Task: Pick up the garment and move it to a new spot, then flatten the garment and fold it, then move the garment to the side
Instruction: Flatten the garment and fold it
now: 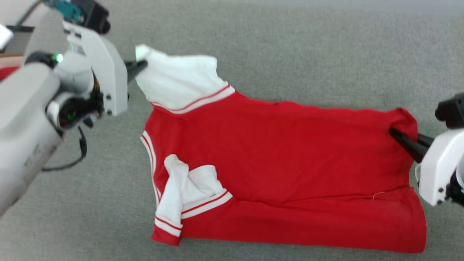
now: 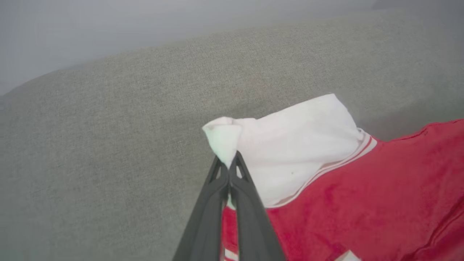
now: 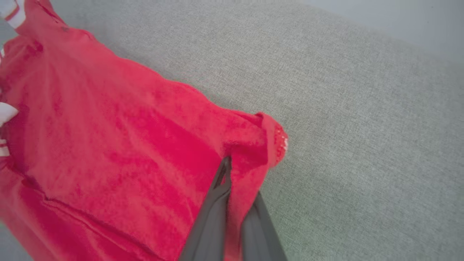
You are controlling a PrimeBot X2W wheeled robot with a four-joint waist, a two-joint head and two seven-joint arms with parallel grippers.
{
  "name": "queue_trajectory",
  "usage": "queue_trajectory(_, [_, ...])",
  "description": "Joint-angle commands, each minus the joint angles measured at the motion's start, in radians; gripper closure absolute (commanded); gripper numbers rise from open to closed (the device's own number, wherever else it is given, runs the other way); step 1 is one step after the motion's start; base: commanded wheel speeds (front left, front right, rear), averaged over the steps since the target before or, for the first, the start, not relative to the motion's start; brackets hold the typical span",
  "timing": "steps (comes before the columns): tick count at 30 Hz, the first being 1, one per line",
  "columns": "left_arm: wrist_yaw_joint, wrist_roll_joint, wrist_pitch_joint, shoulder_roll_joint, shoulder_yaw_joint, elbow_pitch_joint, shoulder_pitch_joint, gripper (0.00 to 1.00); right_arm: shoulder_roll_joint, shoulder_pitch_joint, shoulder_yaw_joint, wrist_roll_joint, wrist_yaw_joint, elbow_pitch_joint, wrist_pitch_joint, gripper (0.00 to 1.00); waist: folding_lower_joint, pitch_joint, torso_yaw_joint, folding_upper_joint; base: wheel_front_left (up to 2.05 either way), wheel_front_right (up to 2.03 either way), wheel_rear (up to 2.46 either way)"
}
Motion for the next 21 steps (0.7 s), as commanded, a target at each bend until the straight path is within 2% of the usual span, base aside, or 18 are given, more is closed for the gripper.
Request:
queue_trajectory(1, [0.022,-0.005,0.002,0.023,-0.004,-0.043,0.031,1.00,-0.009,0.038,-0.013,0.003,-0.001,-0.013,-0.009,1.00,0.0000,-0.043,0.027,0.0000,0.00,0.00,0.00])
queue_trajectory(10, [0.186,-0.050,0.028,0.172,-0.027,-0.368,0.187,1.00,-0.014,0.214,-0.089,-0.002,-0.001,-0.098,-0.005,1.00,0.0000,-0.088,0.039,0.0000,0.00,0.00,0.00])
queue_trajectory(15, [0.274,-0.093,0.038,0.231,-0.040,-0.520,0.277,1.00,0.006,0.308,-0.129,-0.011,-0.001,-0.146,0.014,1.00,0.0000,-0.099,0.042,0.0000,0.00,0.00,0.00])
queue_trajectory(21, [0.323,-0.122,0.035,0.263,-0.055,-0.613,0.358,1.00,0.042,0.380,-0.142,-0.016,-0.001,-0.175,0.048,1.00,0.0000,-0.102,0.039,0.0000,0.00,0.00,0.00])
